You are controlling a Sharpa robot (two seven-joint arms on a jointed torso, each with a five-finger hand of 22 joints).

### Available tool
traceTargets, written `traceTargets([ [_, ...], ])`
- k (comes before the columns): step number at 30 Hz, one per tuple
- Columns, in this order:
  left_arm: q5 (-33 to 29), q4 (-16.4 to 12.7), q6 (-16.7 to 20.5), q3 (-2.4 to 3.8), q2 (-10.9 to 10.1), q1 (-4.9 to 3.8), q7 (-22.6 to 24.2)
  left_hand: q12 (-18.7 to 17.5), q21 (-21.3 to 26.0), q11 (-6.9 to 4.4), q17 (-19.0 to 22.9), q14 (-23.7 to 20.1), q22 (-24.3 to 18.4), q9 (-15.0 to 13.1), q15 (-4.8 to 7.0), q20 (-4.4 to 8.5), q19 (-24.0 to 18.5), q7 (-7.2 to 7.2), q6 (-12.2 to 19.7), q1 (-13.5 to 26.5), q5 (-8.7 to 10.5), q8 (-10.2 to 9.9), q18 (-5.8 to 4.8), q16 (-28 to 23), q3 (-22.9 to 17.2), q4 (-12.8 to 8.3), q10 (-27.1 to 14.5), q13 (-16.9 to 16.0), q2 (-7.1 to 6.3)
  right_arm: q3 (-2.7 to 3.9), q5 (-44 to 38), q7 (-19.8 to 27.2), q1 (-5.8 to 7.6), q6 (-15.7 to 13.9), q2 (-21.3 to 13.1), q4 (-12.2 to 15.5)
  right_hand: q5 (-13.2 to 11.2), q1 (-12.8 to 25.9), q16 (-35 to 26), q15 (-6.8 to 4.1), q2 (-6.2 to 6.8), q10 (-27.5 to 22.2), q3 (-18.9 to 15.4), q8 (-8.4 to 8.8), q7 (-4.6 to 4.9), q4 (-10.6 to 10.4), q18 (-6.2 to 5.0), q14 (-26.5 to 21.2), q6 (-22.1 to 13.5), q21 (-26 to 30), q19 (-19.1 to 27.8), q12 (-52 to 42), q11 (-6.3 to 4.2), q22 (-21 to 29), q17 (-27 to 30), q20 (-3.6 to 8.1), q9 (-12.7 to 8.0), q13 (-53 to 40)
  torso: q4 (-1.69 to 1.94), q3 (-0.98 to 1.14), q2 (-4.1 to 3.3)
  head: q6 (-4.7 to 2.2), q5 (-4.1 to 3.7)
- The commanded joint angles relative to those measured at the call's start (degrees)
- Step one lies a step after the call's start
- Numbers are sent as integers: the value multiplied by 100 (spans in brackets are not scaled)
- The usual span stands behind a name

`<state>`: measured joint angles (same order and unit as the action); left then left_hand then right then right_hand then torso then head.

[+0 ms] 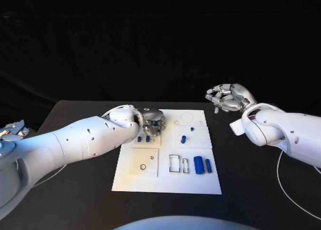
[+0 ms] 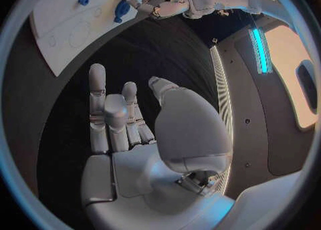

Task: Assemble the parts on the task board

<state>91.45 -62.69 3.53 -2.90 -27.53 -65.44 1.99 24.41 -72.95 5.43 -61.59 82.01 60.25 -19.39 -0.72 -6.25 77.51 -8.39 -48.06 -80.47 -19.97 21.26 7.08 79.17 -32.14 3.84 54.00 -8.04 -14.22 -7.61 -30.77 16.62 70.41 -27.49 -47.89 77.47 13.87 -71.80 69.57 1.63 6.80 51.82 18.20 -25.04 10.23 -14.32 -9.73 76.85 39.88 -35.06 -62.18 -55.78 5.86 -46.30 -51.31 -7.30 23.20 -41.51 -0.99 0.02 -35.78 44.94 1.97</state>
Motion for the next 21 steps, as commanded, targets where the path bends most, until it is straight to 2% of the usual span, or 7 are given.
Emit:
traceTargets([
  [1,100,1,-104,-13,2,26,-162,-23,-39,8,2,35,19,13,-14,-10,38,-1,-30,-49,17,-37,-119,25,-64,-14,44,17,20,1,-13,52,-2,56,7,2,35,-38,-12,-17,-3,-35,0,-27,34,-32,-66,-40,-23,32,39,38,-8,10,5,-14,-6,5,-2,-6,-4,27,-6],
  [6,126,-25,-148,-12,-20,26,-210,-84,-62,44,32,33,42,44,-39,-29,31,1,-25,-13,28,-73,-124,24,-102,-58,-44,52,-25,1,-12,50,-2,66,8,-4,35,-40,-13,-17,-7,-30,0,-33,33,-37,-66,-41,-18,37,38,44,-8,12,4,-14,-6,18,1,2,2,31,-9],
  [9,138,-34,-147,-12,-30,26,-236,-98,-68,55,43,31,48,58,-49,-37,28,3,-4,13,31,-96,-125,23,-102,-64,-66,61,-43,1,-12,50,-3,68,10,-6,35,-40,-13,-17,-7,-30,0,-33,33,-37,-66,-41,-18,37,38,44,-8,12,4,-14,-6,18,2,1,3,28,-29],
  [21,195,-50,-166,-11,-54,26,-312,-134,-77,75,62,29,55,76,-66,-54,20,-5,-13,43,31,-119,-125,24,-111,-82,-132,82,-59,1,-12,48,-3,77,11,-12,35,-42,-12,-18,-9,-27,0,-37,33,-39,-67,-39,-15,40,38,45,-9,13,-1,-14,-6,24,0,1,1,20,-24],
])
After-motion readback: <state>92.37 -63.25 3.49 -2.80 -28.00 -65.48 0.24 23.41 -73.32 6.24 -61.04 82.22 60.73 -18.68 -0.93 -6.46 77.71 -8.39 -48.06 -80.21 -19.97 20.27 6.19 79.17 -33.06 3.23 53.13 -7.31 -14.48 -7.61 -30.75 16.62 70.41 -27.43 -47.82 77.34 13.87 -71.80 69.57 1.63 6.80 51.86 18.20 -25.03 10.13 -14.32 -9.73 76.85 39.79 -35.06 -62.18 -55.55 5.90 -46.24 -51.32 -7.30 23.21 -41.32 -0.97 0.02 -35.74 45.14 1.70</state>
